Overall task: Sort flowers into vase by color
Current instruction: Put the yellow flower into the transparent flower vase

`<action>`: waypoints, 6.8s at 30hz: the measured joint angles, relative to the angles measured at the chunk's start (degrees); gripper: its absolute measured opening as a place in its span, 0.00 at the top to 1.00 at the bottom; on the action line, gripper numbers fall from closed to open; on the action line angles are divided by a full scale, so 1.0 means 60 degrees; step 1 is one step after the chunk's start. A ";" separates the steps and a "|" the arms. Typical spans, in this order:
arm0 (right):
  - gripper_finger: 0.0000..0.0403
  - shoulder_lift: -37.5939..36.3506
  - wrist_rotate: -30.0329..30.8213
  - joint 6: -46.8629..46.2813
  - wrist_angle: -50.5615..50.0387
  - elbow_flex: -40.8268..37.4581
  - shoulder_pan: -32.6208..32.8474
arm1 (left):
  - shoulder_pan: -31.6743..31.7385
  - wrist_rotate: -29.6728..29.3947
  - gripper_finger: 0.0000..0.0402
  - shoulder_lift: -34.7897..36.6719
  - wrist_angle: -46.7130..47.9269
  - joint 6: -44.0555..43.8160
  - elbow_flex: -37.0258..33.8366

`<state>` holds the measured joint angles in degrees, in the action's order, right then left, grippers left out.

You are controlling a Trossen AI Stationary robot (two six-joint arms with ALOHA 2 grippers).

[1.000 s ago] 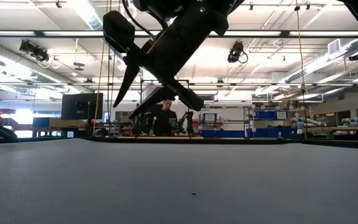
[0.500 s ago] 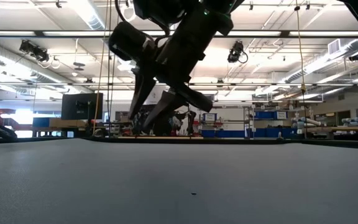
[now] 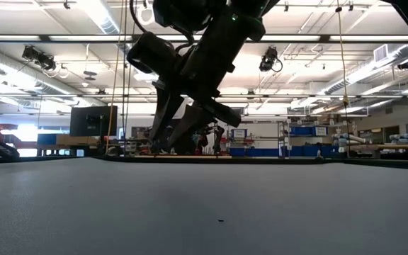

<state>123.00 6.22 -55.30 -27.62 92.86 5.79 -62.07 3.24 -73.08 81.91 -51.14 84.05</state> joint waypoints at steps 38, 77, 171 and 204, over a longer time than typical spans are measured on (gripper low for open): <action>0.65 0.0000 -0.0317 -0.0020 0.0008 0.0000 -0.0046 | -0.0413 -0.1616 0.78 -0.0461 0.0466 0.0055 0.0754; 0.65 0.0000 -0.0482 -0.0013 0.0011 0.0000 -0.0024 | -0.0774 -0.2009 0.95 -0.0696 0.0200 -0.0348 0.0095; 0.97 -0.1486 -0.0945 0.6203 0.5202 0.3435 -0.0487 | 0.3967 -0.7587 0.80 0.0677 -0.0557 0.1412 0.2164; 0.92 -0.1483 -0.2554 0.6709 0.4391 0.3792 -0.0885 | 0.7058 -0.4857 0.97 0.0624 -0.2774 0.3184 0.2167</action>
<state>114.10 -9.10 -15.05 -1.27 115.61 0.48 -19.73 -25.90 -69.33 65.27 -32.04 97.06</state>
